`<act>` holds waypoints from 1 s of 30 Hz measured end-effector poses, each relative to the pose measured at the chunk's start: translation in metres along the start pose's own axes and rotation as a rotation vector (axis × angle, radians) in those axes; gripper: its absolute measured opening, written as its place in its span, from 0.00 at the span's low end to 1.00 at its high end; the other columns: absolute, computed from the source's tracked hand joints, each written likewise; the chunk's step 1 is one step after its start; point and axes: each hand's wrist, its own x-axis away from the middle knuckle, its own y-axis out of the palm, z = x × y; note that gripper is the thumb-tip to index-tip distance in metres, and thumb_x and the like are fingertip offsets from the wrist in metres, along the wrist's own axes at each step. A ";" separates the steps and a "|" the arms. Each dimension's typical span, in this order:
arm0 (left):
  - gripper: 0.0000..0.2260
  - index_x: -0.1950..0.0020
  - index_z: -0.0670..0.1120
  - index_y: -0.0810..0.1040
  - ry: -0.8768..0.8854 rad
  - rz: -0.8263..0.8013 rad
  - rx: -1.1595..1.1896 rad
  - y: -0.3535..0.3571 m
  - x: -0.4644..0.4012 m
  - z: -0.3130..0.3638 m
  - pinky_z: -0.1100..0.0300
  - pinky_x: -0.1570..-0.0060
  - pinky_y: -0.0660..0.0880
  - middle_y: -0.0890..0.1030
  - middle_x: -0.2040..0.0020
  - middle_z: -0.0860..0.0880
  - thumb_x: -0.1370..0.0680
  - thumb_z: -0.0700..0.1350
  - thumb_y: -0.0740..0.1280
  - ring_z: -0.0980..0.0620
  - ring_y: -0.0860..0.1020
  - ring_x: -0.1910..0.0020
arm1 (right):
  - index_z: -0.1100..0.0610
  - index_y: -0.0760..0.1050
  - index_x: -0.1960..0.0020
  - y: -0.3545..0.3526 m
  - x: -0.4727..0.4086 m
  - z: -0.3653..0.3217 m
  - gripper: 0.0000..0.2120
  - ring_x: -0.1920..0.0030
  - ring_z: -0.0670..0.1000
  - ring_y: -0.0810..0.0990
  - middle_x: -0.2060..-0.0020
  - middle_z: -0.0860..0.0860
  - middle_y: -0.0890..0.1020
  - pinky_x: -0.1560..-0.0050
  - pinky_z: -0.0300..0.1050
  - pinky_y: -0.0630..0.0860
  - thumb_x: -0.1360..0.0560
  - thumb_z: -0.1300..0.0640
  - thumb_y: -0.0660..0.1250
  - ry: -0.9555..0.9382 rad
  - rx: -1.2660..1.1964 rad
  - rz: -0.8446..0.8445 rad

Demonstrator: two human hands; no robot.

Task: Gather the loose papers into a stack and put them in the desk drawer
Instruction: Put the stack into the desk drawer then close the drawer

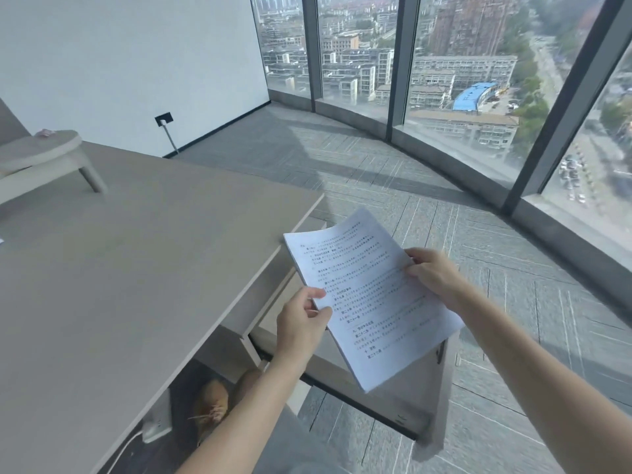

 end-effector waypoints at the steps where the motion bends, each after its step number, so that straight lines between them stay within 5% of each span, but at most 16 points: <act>1: 0.09 0.47 0.53 0.80 -0.004 -0.019 -0.024 0.002 0.002 -0.003 0.53 0.52 0.82 0.83 0.55 0.48 0.25 0.42 0.70 0.51 0.84 0.57 | 0.52 0.82 0.42 0.001 -0.004 0.004 0.21 0.46 0.57 0.83 0.48 0.53 0.85 0.40 0.56 0.79 0.25 0.70 0.59 0.003 0.040 -0.005; 4: 0.06 0.48 0.49 0.83 -0.032 -0.039 -0.023 0.012 0.004 -0.014 0.53 0.52 0.82 0.85 0.57 0.52 0.22 0.44 0.67 0.53 0.85 0.60 | 0.52 0.81 0.39 0.004 -0.018 0.017 0.21 0.46 0.57 0.84 0.48 0.53 0.85 0.40 0.58 0.79 0.26 0.68 0.61 0.009 0.127 -0.046; 7: 0.09 0.47 0.47 0.85 -0.088 -0.088 -0.022 0.020 0.001 -0.023 0.56 0.50 0.82 0.85 0.55 0.54 0.21 0.44 0.64 0.54 0.85 0.58 | 0.50 0.77 0.37 0.011 -0.032 0.026 0.20 0.50 0.56 0.85 0.49 0.51 0.86 0.50 0.55 0.83 0.24 0.65 0.62 0.026 0.191 -0.098; 12: 0.13 0.39 0.47 0.82 -0.023 -0.222 -0.263 0.027 -0.005 -0.040 0.78 0.55 0.68 0.84 0.42 0.53 0.19 0.45 0.62 0.58 0.79 0.47 | 0.49 0.78 0.38 0.034 -0.053 0.032 0.18 0.51 0.51 0.83 0.46 0.49 0.85 0.56 0.45 0.78 0.23 0.65 0.62 -0.002 0.325 -0.152; 14: 0.14 0.38 0.47 0.82 -0.002 -0.283 -0.363 0.030 -0.007 -0.044 0.72 0.49 0.72 0.84 0.40 0.52 0.19 0.46 0.61 0.55 0.80 0.43 | 0.50 0.79 0.36 0.045 -0.062 0.034 0.20 0.48 0.53 0.82 0.44 0.50 0.85 0.50 0.50 0.80 0.24 0.66 0.63 -0.036 0.429 -0.171; 16: 0.12 0.50 0.49 0.82 0.024 -0.322 -0.453 0.035 -0.010 -0.051 0.61 0.45 0.77 0.84 0.51 0.49 0.21 0.47 0.59 0.50 0.82 0.48 | 0.52 0.81 0.36 0.054 -0.070 0.034 0.21 0.48 0.52 0.81 0.42 0.51 0.84 0.49 0.48 0.79 0.24 0.67 0.63 -0.079 0.529 -0.194; 18: 0.10 0.63 0.47 0.72 0.059 -0.357 -0.564 0.039 -0.012 -0.057 0.49 0.52 0.81 0.77 0.63 0.48 0.23 0.48 0.57 0.45 0.80 0.60 | 0.51 0.81 0.36 0.061 -0.078 0.037 0.22 0.49 0.50 0.79 0.41 0.51 0.84 0.50 0.43 0.75 0.25 0.68 0.63 -0.112 0.601 -0.218; 20: 0.13 0.65 0.41 0.71 0.093 -0.388 -0.646 0.043 -0.014 -0.061 0.47 0.59 0.78 0.76 0.67 0.45 0.23 0.47 0.57 0.41 0.77 0.66 | 0.52 0.78 0.33 0.067 -0.086 0.042 0.24 0.45 0.51 0.80 0.39 0.52 0.83 0.46 0.43 0.74 0.25 0.68 0.63 -0.129 0.626 -0.222; 23: 0.13 0.63 0.43 0.72 0.151 -0.411 -0.752 0.046 -0.014 -0.064 0.49 0.57 0.78 0.77 0.66 0.43 0.21 0.46 0.57 0.39 0.78 0.62 | 0.52 0.72 0.29 0.075 -0.092 0.046 0.27 0.38 0.55 0.79 0.37 0.53 0.81 0.42 0.46 0.75 0.26 0.68 0.62 -0.172 0.674 -0.196; 30: 0.13 0.59 0.45 0.72 0.154 -0.488 -0.904 0.056 -0.016 -0.064 0.48 0.41 0.71 0.83 0.52 0.40 0.19 0.48 0.56 0.39 0.78 0.55 | 0.52 0.72 0.37 0.085 -0.100 0.061 0.19 0.43 0.58 0.80 0.42 0.53 0.81 0.48 0.52 0.78 0.25 0.67 0.60 -0.256 0.882 -0.195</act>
